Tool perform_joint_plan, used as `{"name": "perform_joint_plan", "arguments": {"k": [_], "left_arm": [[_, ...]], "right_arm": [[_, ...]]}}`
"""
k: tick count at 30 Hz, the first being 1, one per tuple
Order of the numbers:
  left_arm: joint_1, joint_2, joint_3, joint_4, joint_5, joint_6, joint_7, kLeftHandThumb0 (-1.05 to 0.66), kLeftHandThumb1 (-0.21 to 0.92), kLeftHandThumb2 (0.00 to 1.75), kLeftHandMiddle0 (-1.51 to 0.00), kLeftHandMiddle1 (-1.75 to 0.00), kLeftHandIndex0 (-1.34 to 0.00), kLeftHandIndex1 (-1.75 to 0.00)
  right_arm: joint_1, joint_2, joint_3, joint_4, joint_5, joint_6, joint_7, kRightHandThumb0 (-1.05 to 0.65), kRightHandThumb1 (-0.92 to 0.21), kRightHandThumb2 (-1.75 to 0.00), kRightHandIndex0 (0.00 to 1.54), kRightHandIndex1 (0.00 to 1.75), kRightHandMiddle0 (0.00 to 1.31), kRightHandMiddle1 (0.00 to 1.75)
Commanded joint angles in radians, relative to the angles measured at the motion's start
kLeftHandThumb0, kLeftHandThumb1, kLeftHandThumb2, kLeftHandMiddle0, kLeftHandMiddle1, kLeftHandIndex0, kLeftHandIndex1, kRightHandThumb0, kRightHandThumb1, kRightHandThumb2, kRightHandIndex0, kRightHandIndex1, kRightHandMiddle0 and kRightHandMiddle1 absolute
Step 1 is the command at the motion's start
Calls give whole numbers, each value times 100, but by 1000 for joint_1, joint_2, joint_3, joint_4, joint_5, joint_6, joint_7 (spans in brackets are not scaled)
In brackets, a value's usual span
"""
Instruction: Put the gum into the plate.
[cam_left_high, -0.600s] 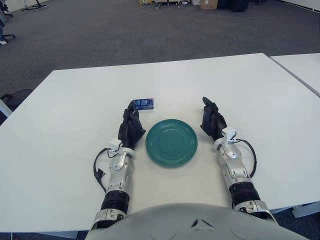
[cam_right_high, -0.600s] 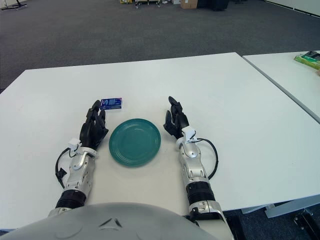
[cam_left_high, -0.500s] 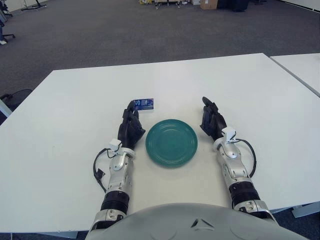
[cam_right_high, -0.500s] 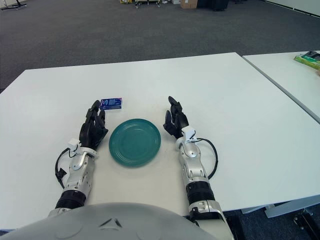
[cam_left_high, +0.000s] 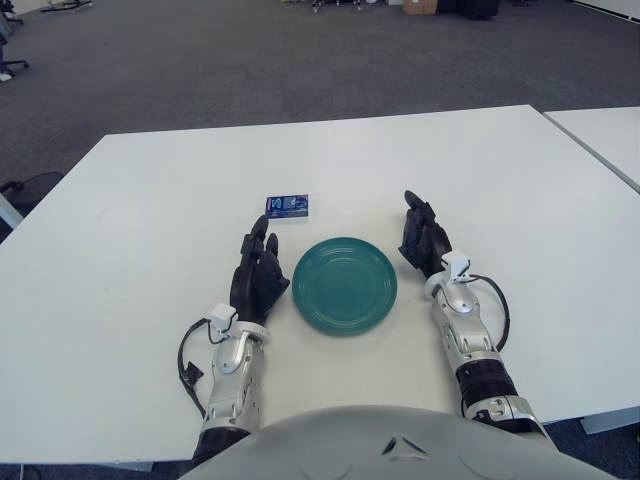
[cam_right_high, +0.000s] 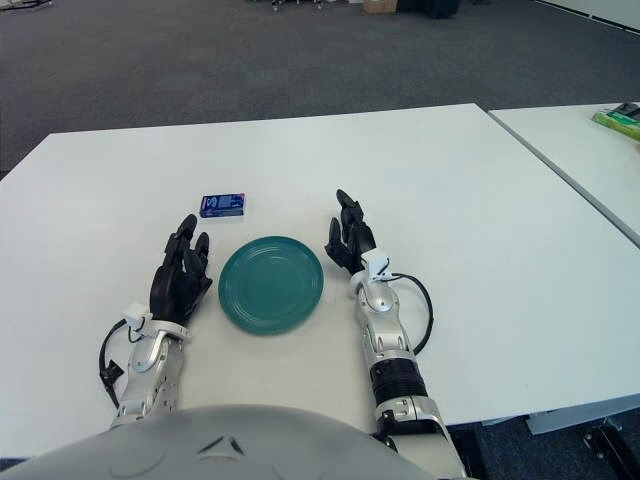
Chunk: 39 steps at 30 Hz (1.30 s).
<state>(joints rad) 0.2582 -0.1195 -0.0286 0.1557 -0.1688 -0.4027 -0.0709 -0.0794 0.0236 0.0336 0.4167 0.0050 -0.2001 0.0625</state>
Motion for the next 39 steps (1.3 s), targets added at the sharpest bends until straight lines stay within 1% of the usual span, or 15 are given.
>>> {"name": "perform_joint_plan", "arguments": {"k": [1,3,4,5,7,8,11,13,15,17,22,24,30,32,39], "left_arm": [[-68,-76,-7,-8,156,-42,155,-78,92,87,-30,-2,-2,-68],[-160,-16,-20,41,363,-38,303,-79,92,81,-32,-2,-5,-72],[-192,5,-24,62,426,-36,349,-80,92,80,-33,-2,-6,-73],[-211,17,-27,77,462,-35,378,-81,92,77,-34,-3,-7,-75],[-283,65,-34,147,531,-26,429,-82,92,72,-35,-3,-10,-77],[-328,104,-37,196,569,-24,453,-82,92,69,-35,-3,-11,-78],[-414,187,-48,301,655,-29,519,-87,92,58,-35,-2,-14,-82],[-445,221,-65,336,718,-25,575,-90,92,52,-34,-2,-15,-84],[-509,288,-104,393,816,8,625,-93,92,47,-34,-1,-17,-87],[-559,334,-133,453,871,21,655,-96,92,43,-34,-1,-18,-89],[-642,374,-189,551,916,36,654,-99,92,39,-34,0,-19,-94],[-699,405,-233,600,940,26,613,-101,92,38,-33,0,-19,-101],[-792,462,-323,677,980,3,547,-103,92,37,-32,0,-19,-115],[-806,470,-339,691,980,-2,536,-104,92,37,-31,0,-19,-117],[-899,484,-401,779,981,-16,431,-105,92,36,-27,0,-16,-122]], "right_arm": [[66,13,15,117,-6,134,5,-77,-92,-81,0,0,0,26],[61,14,16,123,-2,133,9,-77,-92,-81,0,0,0,24],[59,15,17,127,-1,132,10,-77,-92,-82,0,0,0,24],[56,16,17,129,-1,131,10,-78,-92,-82,0,0,0,23],[54,17,18,134,1,126,11,-78,-92,-82,0,0,0,23],[52,18,17,137,3,124,12,-78,-92,-82,0,0,0,23],[45,21,14,148,9,119,13,-79,-92,-81,0,0,0,22],[42,22,13,153,11,116,14,-79,-92,-81,0,0,0,22],[42,19,16,159,5,105,12,-78,-92,-81,0,0,0,22],[41,18,18,166,-2,96,9,-78,-92,-81,0,0,0,22],[42,20,19,171,-10,92,-3,-78,-92,-81,0,0,0,22],[44,25,17,171,-14,97,-20,-78,-92,-81,0,0,0,22],[49,33,15,170,-18,101,-41,-77,-92,-81,0,0,0,19],[50,34,16,171,-20,100,-43,-77,-92,-81,0,0,0,18],[59,35,20,173,-25,90,-40,-77,-92,-84,1,0,0,20]]}}
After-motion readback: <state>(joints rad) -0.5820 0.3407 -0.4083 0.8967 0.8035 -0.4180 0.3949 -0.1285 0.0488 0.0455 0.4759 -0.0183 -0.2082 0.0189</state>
